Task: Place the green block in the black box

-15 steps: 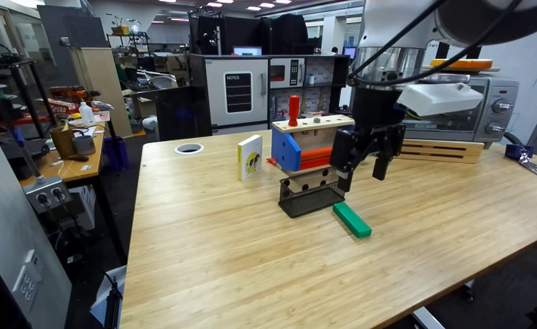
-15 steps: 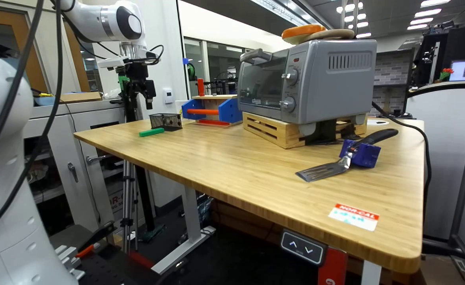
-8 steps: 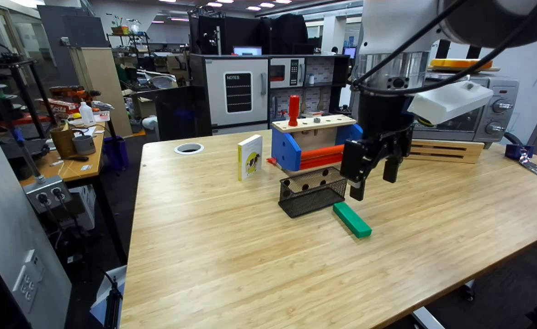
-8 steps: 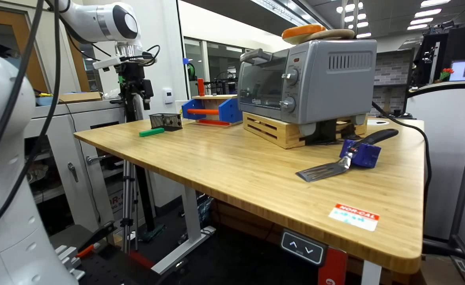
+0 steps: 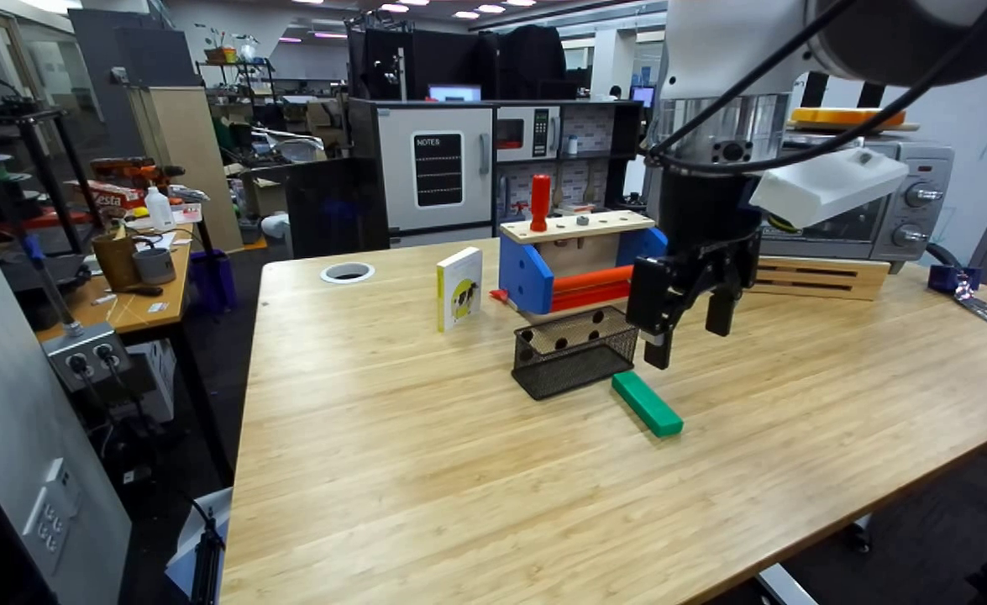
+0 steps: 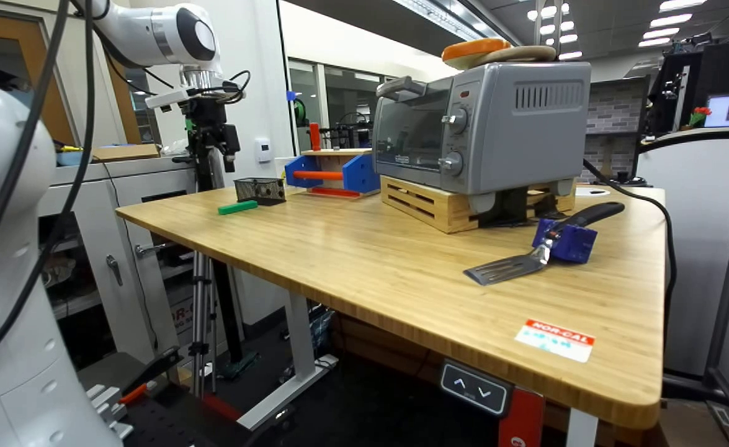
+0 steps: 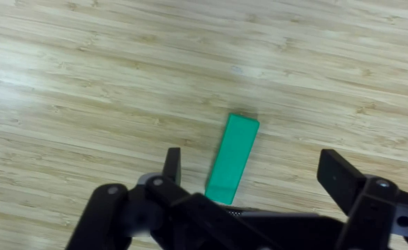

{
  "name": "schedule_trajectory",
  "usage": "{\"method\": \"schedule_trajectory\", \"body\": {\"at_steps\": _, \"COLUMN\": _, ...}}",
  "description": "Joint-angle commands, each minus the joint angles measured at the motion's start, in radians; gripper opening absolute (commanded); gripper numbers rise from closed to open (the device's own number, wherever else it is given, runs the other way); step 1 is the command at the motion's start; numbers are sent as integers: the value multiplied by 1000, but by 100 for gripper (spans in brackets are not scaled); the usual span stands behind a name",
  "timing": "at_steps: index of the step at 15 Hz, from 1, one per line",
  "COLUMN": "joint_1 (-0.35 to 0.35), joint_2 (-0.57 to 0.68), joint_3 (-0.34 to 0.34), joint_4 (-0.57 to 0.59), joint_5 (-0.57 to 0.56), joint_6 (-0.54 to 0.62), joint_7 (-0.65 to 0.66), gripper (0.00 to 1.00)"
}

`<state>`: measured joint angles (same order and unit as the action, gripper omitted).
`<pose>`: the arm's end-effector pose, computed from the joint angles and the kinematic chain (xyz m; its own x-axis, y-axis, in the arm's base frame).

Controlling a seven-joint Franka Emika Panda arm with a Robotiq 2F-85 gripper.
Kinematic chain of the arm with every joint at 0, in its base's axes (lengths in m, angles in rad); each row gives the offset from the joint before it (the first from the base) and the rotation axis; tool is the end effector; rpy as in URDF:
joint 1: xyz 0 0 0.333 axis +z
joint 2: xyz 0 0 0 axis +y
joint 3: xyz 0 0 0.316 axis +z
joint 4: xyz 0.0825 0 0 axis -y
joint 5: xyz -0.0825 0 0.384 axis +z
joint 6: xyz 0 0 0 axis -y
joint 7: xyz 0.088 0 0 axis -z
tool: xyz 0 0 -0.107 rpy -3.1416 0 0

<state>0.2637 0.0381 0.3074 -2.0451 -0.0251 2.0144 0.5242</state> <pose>0.4640 0.2951 0.4174 0.9970 0.0574 -0.0528 0.0596 -0.9973 0.0425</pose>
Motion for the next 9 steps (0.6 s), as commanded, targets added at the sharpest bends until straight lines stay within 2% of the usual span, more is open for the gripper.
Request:
{"method": "schedule_trajectory", "body": {"at_steps": 1, "joint_1": 14, "joint_2": 11, "joint_3": -16, "joint_4": 15, "joint_5": -30, "joint_6": -133, "joint_7": 155, "gripper": 100}}
{"method": "schedule_trajectory", "body": {"at_steps": 6, "joint_1": 36, "joint_2": 73, "joint_3": -11, "joint_4": 73, "joint_5": -47, "joint_6": -317, "joint_7": 396, "gripper": 100}}
{"method": "schedule_trajectory", "body": {"at_steps": 9, "joint_1": 55, "joint_2": 108, "joint_3": -11, "joint_4": 126, "joint_5": -45, "joint_6": -281, "joint_7": 421, "gripper": 100}}
